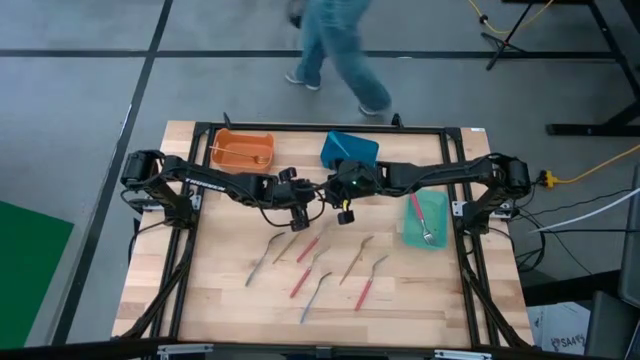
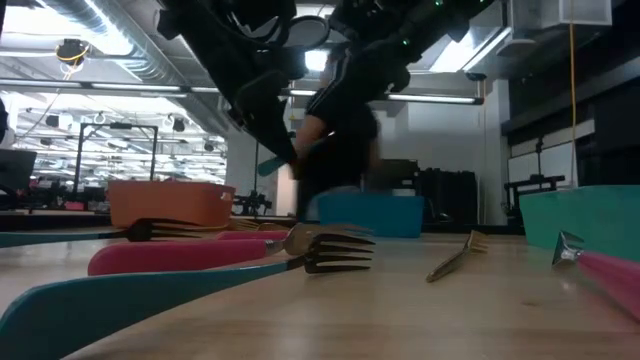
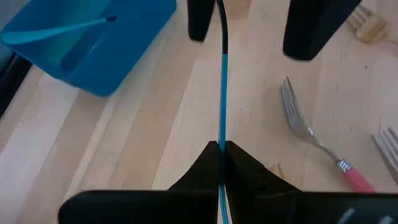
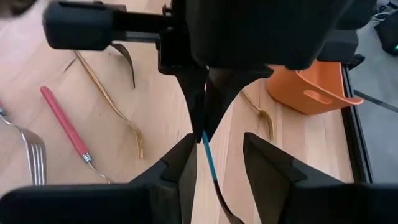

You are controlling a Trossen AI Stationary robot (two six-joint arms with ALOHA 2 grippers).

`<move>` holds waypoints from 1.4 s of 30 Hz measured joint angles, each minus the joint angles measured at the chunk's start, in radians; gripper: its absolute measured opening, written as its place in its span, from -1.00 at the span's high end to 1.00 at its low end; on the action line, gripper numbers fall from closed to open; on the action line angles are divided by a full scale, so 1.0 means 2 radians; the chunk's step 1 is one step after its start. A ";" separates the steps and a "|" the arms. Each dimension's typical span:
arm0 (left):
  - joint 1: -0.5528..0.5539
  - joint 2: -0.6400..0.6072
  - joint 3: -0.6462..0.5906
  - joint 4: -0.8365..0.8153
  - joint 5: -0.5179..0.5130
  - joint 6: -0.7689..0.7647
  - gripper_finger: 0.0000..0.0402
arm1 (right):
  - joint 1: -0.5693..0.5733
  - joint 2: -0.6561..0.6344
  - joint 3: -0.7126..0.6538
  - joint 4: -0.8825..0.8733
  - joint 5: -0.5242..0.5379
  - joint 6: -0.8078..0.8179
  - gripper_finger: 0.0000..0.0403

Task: Sort silverware by color (type)
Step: Put the blue fork into the blue bin

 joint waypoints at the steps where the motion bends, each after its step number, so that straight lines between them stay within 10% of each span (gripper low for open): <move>1: 0.000 0.000 0.000 0.004 0.000 -0.001 1.00 | 0.000 0.000 0.000 -0.001 0.000 0.000 0.38; 28: 0.000 0.000 0.000 0.017 0.025 -0.002 0.98 | 0.000 0.027 0.000 -0.067 0.047 -0.008 0.39; 42: 0.000 0.000 0.000 0.011 0.025 0.001 0.98 | 0.000 0.031 0.000 -0.065 0.044 -0.009 0.89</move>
